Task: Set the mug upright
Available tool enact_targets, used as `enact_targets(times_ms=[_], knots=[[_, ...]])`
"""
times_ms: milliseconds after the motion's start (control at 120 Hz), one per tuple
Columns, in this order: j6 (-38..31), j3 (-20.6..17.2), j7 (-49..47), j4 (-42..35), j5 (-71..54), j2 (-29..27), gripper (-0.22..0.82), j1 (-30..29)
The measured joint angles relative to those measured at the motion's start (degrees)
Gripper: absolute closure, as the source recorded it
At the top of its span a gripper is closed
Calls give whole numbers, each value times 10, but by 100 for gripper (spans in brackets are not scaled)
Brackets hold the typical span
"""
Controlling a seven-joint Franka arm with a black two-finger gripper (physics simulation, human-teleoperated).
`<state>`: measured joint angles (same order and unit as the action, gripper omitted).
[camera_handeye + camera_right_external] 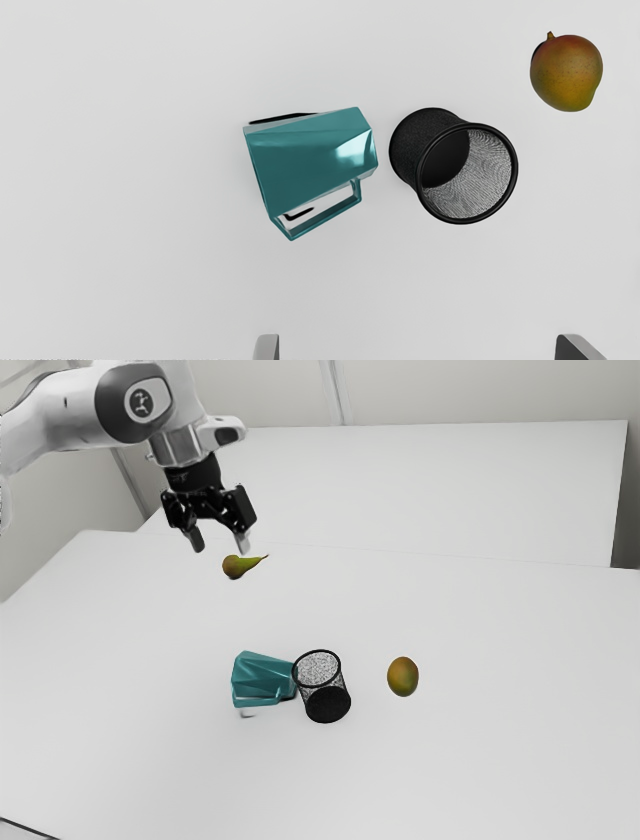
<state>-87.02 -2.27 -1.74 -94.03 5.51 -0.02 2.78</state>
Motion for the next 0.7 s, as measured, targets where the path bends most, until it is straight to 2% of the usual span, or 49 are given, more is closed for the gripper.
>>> enact_targets(times_ms=[192,467,700], knots=[[-18,1,27,-93,104,1,0,-3],[-106,-1,123,-209,198,-8,0,-13],[-165,0,246,-262,268,-2,0,-76]])
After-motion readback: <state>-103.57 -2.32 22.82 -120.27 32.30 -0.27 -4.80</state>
